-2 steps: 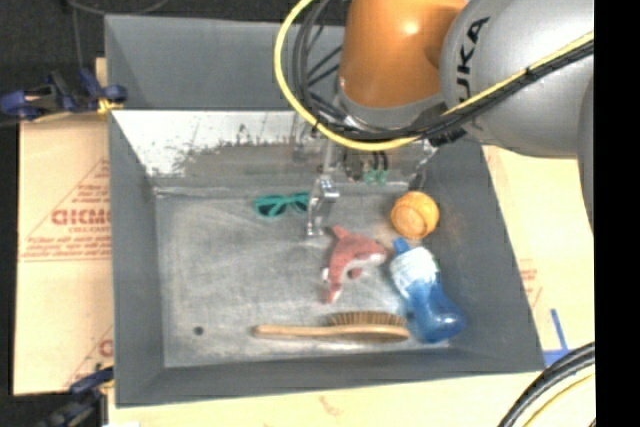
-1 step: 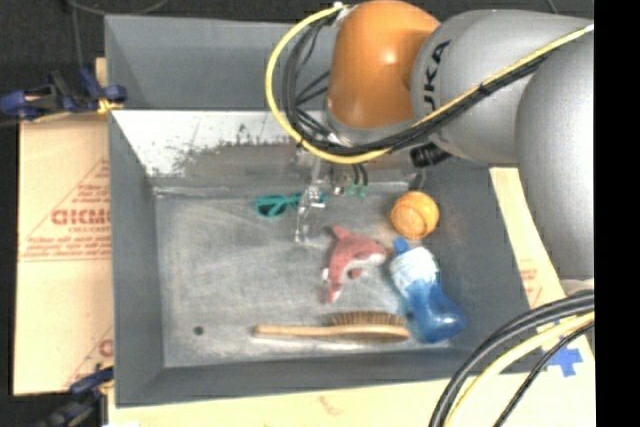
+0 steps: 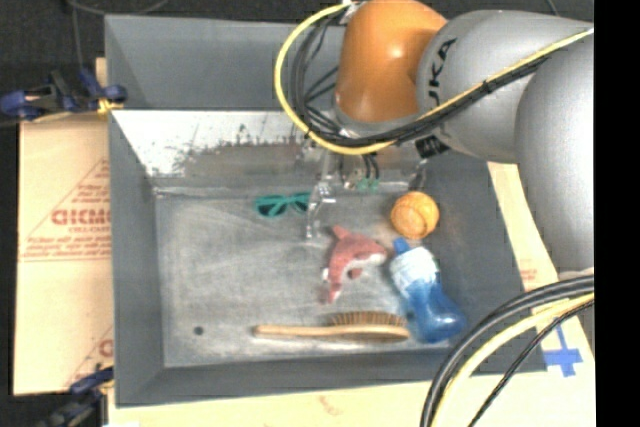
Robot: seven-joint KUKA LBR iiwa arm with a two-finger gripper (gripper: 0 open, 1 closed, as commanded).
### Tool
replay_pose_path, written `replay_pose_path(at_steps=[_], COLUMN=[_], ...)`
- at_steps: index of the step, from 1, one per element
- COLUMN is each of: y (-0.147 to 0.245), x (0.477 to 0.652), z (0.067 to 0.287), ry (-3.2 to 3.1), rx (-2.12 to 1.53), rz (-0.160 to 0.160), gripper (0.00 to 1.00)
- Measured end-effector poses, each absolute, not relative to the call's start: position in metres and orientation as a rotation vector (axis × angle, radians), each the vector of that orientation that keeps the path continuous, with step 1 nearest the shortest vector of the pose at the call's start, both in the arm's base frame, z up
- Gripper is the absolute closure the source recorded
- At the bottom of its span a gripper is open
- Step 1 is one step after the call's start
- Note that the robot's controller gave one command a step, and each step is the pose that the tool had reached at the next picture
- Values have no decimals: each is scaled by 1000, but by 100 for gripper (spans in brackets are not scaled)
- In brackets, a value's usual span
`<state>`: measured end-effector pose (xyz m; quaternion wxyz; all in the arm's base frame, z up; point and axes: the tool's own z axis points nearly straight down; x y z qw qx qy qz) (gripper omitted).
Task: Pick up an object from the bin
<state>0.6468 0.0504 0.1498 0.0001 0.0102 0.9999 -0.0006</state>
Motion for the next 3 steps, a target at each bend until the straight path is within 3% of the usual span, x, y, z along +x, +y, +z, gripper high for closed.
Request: replay_pose_path(at_steps=[1,2,3], y=[59,57,71], x=[648,652,659], z=[137,92,75], ry=[3103,3123,3055], rx=[470,299,693], rz=[3,-1,3], gripper=[0,0,100])
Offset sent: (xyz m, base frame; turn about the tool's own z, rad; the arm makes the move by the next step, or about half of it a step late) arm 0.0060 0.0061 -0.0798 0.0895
